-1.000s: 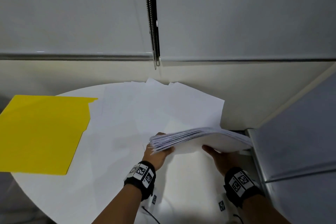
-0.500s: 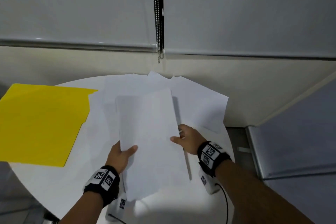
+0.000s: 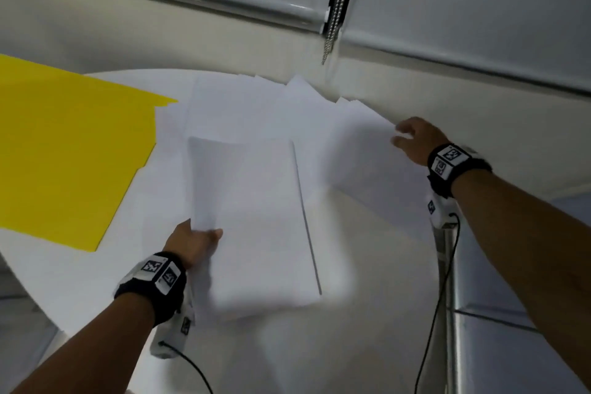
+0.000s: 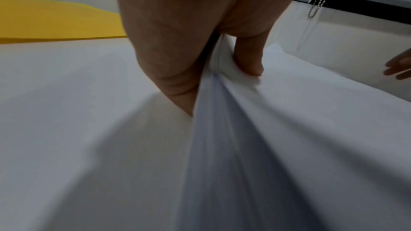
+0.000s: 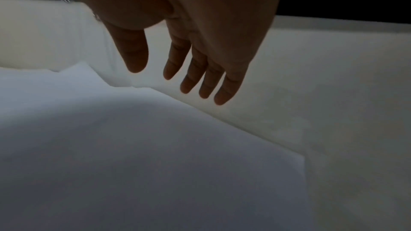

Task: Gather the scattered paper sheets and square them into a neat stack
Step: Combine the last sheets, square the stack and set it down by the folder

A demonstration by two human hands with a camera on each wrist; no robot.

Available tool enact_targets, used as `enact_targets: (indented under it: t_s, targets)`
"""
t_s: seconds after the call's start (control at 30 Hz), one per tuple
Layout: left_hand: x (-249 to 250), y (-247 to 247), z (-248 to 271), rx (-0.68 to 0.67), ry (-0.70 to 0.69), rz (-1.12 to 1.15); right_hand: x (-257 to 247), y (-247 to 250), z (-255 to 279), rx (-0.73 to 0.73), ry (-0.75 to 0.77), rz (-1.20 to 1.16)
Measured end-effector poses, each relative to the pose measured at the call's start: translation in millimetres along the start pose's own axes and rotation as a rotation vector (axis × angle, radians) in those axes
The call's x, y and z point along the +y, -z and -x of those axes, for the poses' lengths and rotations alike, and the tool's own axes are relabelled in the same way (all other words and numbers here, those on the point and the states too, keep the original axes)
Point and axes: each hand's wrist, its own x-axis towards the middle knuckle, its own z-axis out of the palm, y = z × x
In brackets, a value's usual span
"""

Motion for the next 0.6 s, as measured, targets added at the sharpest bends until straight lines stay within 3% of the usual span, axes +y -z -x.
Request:
enact_targets:
  t_s: [0.13, 0.27, 0.37, 0.6]
  targets:
    - [7, 0, 2, 0.024, -0.001, -0.055, 16, -7, -39, -0.036, -0.081, 0.091]
    - [10, 1, 6, 0.008, 0.022, -0.096, 31, -19, -68, -0.199, -0.202, 0.084]
    - [10, 3, 6, 0.02, 0.024, -0.095, 34, -23, -80, -0.293, -0.178, 0.08]
    - [12, 1, 9, 0.048, 0.042, -0.09, 19, -21, -60, -0.246, -0.051, 0.148]
